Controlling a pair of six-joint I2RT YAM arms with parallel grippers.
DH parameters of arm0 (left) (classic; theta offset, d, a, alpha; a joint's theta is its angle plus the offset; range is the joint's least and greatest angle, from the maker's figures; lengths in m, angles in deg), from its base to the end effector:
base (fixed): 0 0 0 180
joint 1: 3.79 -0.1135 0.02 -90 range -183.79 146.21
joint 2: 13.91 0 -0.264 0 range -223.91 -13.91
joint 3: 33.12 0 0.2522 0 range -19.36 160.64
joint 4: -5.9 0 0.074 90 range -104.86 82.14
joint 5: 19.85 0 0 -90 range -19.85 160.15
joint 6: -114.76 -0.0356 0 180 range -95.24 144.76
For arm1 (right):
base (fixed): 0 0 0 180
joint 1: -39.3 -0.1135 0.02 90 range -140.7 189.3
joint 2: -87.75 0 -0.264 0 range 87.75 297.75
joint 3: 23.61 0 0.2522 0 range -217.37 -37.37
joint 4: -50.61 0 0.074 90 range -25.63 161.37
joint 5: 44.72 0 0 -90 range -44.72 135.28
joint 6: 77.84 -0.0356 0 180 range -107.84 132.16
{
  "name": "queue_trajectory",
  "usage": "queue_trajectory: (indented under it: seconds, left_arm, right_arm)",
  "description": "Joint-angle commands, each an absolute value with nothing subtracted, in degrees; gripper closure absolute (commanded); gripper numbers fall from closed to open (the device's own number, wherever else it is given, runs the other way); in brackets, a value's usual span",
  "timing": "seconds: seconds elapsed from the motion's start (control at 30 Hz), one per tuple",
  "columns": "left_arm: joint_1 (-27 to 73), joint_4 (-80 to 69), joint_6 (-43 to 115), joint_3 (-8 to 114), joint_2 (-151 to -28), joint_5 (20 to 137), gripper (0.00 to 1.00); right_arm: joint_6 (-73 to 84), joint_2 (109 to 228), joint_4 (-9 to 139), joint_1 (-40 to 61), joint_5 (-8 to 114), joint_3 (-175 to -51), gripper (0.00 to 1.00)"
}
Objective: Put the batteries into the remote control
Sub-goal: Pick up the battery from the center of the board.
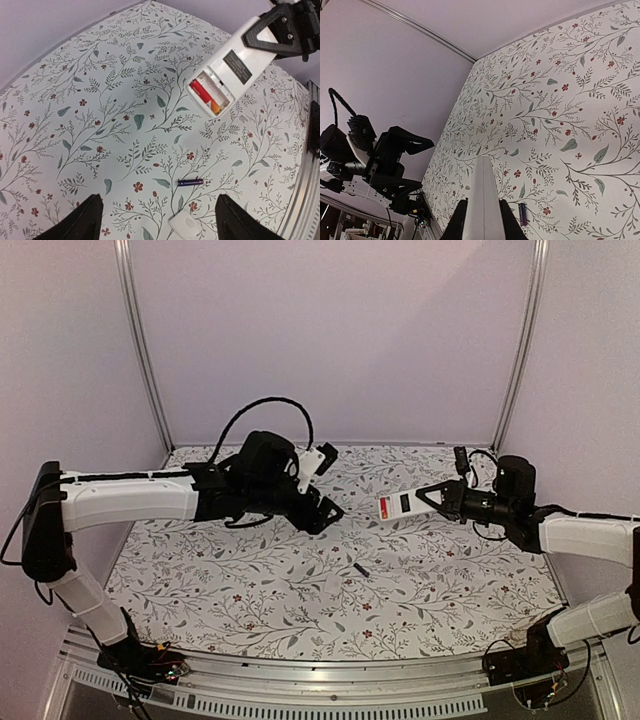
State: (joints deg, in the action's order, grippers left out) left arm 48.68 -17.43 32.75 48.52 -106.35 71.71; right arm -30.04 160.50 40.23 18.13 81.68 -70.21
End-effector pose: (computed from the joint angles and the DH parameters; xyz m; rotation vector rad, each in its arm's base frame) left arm 0.2244 -0.2938 0.2685 0.8613 2.0637 -0.6233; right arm 0.2412 0.1161 0.2266 -0.1215 2.0116 1.3245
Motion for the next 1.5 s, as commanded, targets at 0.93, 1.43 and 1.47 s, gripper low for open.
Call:
queue_trajectory:
  seconds: [0.93,1.43,1.47]
  left_arm:
    - [60.75,-46.46,78.71,81.19,-137.27,56.21,0.39]
    - [61.07,-62.91,90.93,93.92,-146.59,52.27,0.50]
    - [61.08,-63.06,90.86,94.39,-146.93,52.30,0.50]
  right_arm:
    - [-24.31,155.11,53.94,31.53,84.94,-66.45,1.00]
    - [-22.83,151.38,57.70,32.08,85.17,-67.23,1.00]
    - [-22.59,151.52,57.84,32.09,85.18,-67.29,1.00]
